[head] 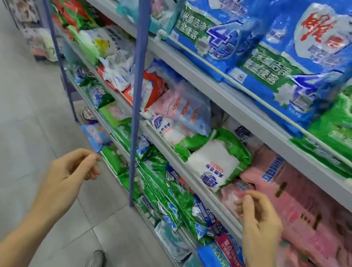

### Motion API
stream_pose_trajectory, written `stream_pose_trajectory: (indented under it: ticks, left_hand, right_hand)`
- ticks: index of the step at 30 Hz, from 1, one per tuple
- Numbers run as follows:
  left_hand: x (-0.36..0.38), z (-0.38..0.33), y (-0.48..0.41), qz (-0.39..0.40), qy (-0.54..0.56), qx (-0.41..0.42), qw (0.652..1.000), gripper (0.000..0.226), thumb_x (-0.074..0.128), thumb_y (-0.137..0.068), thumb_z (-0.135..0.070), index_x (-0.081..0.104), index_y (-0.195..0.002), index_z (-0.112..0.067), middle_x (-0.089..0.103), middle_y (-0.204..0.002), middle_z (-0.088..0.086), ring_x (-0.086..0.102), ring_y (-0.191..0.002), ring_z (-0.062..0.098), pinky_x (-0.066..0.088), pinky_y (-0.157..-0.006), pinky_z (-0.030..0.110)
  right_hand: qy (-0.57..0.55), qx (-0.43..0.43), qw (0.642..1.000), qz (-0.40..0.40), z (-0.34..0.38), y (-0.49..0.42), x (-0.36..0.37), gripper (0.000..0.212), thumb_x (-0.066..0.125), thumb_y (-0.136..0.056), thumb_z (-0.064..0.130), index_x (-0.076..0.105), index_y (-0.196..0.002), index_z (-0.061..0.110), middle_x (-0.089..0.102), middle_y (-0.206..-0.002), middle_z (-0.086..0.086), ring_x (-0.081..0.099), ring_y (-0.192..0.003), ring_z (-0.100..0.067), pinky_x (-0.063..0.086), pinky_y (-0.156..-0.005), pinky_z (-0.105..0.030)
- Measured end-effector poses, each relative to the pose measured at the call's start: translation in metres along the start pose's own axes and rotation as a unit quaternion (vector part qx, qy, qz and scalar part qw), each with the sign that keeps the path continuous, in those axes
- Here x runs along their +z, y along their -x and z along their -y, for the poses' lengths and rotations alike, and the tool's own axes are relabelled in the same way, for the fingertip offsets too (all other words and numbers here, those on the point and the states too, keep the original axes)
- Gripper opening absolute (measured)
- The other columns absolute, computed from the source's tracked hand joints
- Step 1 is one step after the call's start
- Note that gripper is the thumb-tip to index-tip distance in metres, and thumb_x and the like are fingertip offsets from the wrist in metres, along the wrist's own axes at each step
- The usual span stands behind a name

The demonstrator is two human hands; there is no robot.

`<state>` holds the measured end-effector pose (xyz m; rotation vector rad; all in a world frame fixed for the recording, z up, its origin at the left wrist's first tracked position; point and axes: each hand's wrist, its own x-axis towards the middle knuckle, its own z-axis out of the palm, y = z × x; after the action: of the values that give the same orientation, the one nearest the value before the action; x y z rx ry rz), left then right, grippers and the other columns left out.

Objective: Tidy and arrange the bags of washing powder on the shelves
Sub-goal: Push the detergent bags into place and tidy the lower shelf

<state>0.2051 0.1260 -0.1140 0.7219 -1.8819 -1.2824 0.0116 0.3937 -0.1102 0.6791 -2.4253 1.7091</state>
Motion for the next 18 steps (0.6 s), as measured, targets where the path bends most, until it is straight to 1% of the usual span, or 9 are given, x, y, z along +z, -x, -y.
stream_pose_trajectory:
  ticks: [4, 5, 7, 9, 11, 13, 15, 17, 18]
  left_hand:
    - [-0.022, 0.021, -0.062, 0.038, 0.008, -0.015, 0.999, 0.032, 0.05, -0.096, -0.015, 0.066, -0.073, -0.03, 0.065, -0.07, 0.003, 0.059, -0.061, 0.008, 0.046, -0.059, 0.01]
    - [-0.029, 0.026, -0.076, 0.047, 0.013, -0.018, 0.999, 0.029, 0.05, -0.095, -0.015, 0.066, -0.074, -0.027, 0.066, -0.07, 0.004, 0.059, -0.061, 0.008, 0.046, -0.059, 0.01]
    - [-0.042, 0.038, -0.101, 0.063, 0.021, -0.028, 0.997, 0.023, 0.051, -0.093, -0.018, 0.066, -0.076, -0.022, 0.066, -0.069, 0.003, 0.059, -0.061, 0.008, 0.046, -0.059, 0.01]
    - [-0.057, 0.049, -0.125, 0.075, 0.017, -0.034, 0.996, 0.023, 0.05, -0.094, -0.015, 0.066, -0.078, -0.02, 0.065, -0.068, 0.002, 0.059, -0.061, 0.007, 0.045, -0.059, 0.01]
    - [-0.071, 0.06, -0.146, 0.079, 0.012, -0.041, 0.996, 0.025, 0.049, -0.095, -0.01, 0.066, -0.079, -0.019, 0.065, -0.069, 0.003, 0.059, -0.061, 0.007, 0.045, -0.059, 0.009]
    - [-0.084, 0.07, -0.164, 0.078, 0.009, -0.043, 0.996, 0.027, 0.049, -0.096, -0.008, 0.066, -0.079, -0.02, 0.065, -0.07, 0.003, 0.058, -0.06, 0.007, 0.046, -0.059, 0.01]
    - [-0.094, 0.08, -0.177, 0.076, 0.002, -0.037, 0.996, 0.028, 0.05, -0.096, -0.01, 0.068, -0.079, -0.025, 0.065, -0.07, 0.003, 0.059, -0.061, 0.009, 0.046, -0.059, 0.013]
    - [-0.101, 0.087, -0.186, 0.07, 0.006, -0.04, 0.997, 0.024, 0.054, -0.094, -0.019, 0.068, -0.078, -0.028, 0.065, -0.07, 0.003, 0.059, -0.062, 0.01, 0.046, -0.059, 0.015]
    - [-0.104, 0.09, -0.189, 0.069, 0.008, -0.047, 0.997, 0.02, 0.053, -0.092, -0.025, 0.068, -0.078, -0.027, 0.065, -0.07, 0.002, 0.059, -0.062, 0.011, 0.046, -0.059, 0.015]
  right_hand:
    - [0.078, -0.018, 0.997, 0.013, 0.01, -0.051, 0.08, 0.017, 0.055, -0.092, 0.019, 0.059, -0.087, 0.035, 0.062, -0.079, 0.016, 0.059, -0.073, -0.003, 0.045, -0.061, -0.011]
    - [0.091, -0.013, 0.996, 0.02, 0.013, -0.066, 0.101, 0.013, 0.056, -0.091, 0.018, 0.06, -0.089, 0.03, 0.063, -0.083, 0.012, 0.06, -0.076, -0.009, 0.048, -0.064, -0.016]
    - [0.143, -0.008, 0.989, 0.037, 0.018, -0.097, 0.142, 0.009, 0.058, -0.091, 0.018, 0.063, -0.098, 0.018, 0.064, -0.095, -0.001, 0.06, -0.086, -0.021, 0.051, -0.074, -0.034]
    - [0.206, -0.013, 0.977, 0.062, 0.023, -0.128, 0.182, 0.021, 0.061, -0.089, 0.019, 0.061, -0.109, 0.013, 0.06, -0.115, -0.009, 0.056, -0.104, -0.027, 0.046, -0.085, -0.04]
    - [0.258, -0.022, 0.961, 0.099, 0.025, -0.154, 0.217, 0.036, 0.064, -0.086, 0.02, 0.056, -0.12, 0.01, 0.044, -0.136, -0.015, 0.048, -0.119, -0.033, 0.043, -0.093, -0.04]
    - [0.316, -0.047, 0.939, 0.127, 0.021, -0.175, 0.246, 0.056, 0.067, -0.084, 0.025, 0.046, -0.134, 0.011, 0.027, -0.149, -0.015, 0.039, -0.129, -0.035, 0.039, -0.103, -0.044]
    - [0.387, -0.105, 0.905, 0.144, 0.013, -0.192, 0.267, 0.076, 0.07, -0.08, 0.036, 0.034, -0.143, 0.015, 0.016, -0.155, -0.013, 0.023, -0.14, -0.034, 0.017, -0.114, -0.048]
    - [0.48, -0.148, 0.848, 0.168, 0.003, -0.21, 0.278, 0.089, 0.067, -0.077, 0.052, 0.024, -0.148, 0.02, 0.006, -0.158, -0.01, 0.007, -0.144, -0.03, -0.007, -0.111, -0.042]
    - [0.52, -0.154, 0.82, 0.18, -0.002, -0.219, 0.28, 0.093, 0.064, -0.075, 0.058, 0.02, -0.149, 0.023, 0.002, -0.158, -0.008, 0.003, -0.145, -0.028, -0.011, -0.111, -0.042]
